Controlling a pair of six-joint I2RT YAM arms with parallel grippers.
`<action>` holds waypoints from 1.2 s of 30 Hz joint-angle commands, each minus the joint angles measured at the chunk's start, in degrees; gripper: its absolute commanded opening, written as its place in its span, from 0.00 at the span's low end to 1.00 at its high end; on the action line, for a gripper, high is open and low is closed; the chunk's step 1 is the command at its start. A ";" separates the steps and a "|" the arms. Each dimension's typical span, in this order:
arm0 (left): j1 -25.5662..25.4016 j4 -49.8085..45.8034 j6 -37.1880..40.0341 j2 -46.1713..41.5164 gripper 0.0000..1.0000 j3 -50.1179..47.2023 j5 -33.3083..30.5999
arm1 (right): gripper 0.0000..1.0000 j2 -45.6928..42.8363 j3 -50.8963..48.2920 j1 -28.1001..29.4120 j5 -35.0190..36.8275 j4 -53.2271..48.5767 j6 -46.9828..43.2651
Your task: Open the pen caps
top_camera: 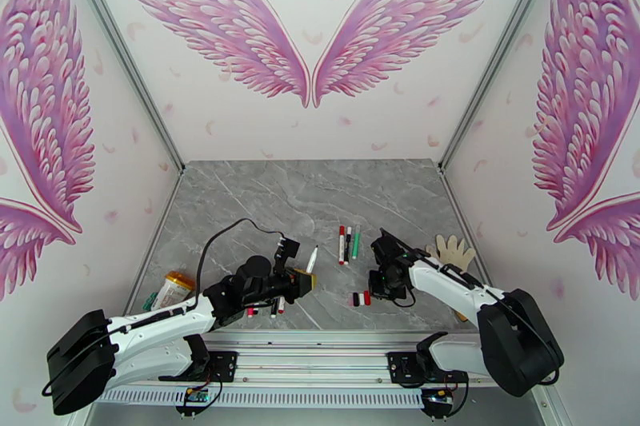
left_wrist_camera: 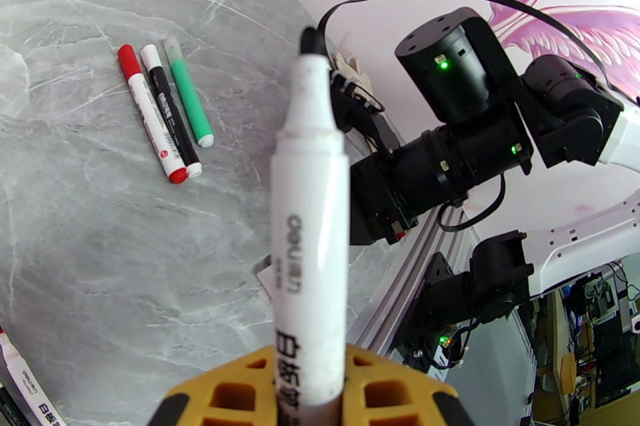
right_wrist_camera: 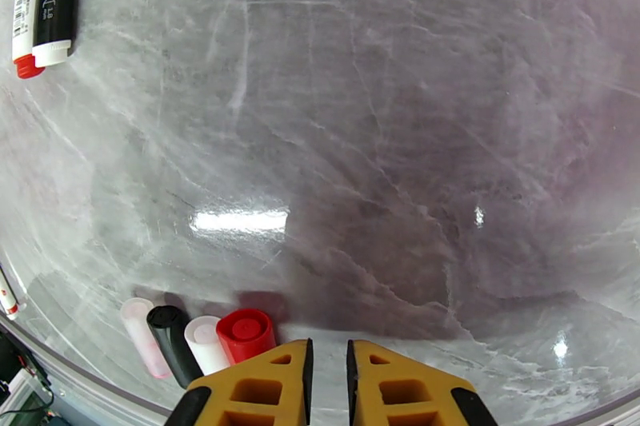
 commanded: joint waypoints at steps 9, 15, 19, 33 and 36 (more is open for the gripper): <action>-0.38 -1.38 0.48 0.02 0.00 1.73 -0.76 | 0.22 1.76 -0.65 1.23 -1.28 1.05 -0.28; -0.64 -1.61 0.60 0.05 0.00 1.58 -0.83 | 0.28 1.34 -0.94 2.15 -0.85 0.79 0.44; -0.78 -1.64 0.55 0.05 0.00 1.38 -1.01 | 0.29 1.15 -0.83 2.41 -0.70 0.71 0.56; -2.42 -7.84 0.63 -0.16 0.00 2.24 -5.00 | 0.34 -4.48 0.31 3.08 -1.77 -1.59 1.69; -3.64 -13.57 0.51 0.18 0.00 3.51 -9.56 | 0.36 -6.94 0.95 3.21 -0.59 -2.92 1.93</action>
